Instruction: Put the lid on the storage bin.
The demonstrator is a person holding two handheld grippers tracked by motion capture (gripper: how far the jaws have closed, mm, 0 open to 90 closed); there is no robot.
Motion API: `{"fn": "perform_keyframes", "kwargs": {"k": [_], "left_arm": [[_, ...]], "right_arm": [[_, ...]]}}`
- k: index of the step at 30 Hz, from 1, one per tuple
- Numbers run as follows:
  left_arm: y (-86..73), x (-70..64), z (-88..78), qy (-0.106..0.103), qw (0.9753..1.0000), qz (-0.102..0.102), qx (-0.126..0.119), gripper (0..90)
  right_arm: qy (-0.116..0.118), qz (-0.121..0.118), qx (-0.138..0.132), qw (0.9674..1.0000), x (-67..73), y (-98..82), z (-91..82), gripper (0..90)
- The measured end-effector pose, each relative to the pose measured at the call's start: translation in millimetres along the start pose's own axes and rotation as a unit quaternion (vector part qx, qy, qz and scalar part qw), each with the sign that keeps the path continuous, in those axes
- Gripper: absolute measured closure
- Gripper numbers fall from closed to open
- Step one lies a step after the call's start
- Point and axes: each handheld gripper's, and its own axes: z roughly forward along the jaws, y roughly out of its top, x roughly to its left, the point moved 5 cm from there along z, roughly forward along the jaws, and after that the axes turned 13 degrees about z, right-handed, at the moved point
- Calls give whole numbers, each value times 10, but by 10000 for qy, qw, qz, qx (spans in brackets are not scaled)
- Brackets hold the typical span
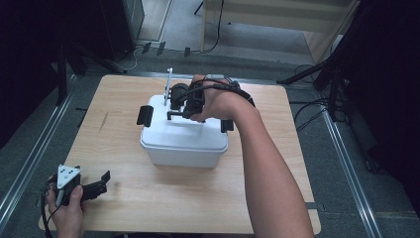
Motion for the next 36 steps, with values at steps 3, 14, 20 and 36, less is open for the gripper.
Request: {"fn": "perform_keyframes", "kwargs": {"k": [3, 14, 20, 36], "left_arm": [[0, -1, 0, 1, 10000, 2, 1, 2], [0, -3, 0, -4, 10000, 7, -1, 2], [0, -1, -1, 0, 10000, 5, -2, 2], [0, -4, 0, 3, 10000, 18, 4, 2]], "right_arm": [[-3, -24, 18, 10000, 3, 26, 35, 857], [-38, 84, 159, 9998, 13, 40, 114, 856], [-6, 19, 143, 9999, 15, 40, 160, 856], [105, 259, -64, 9996, 121, -47, 50, 0]]}}
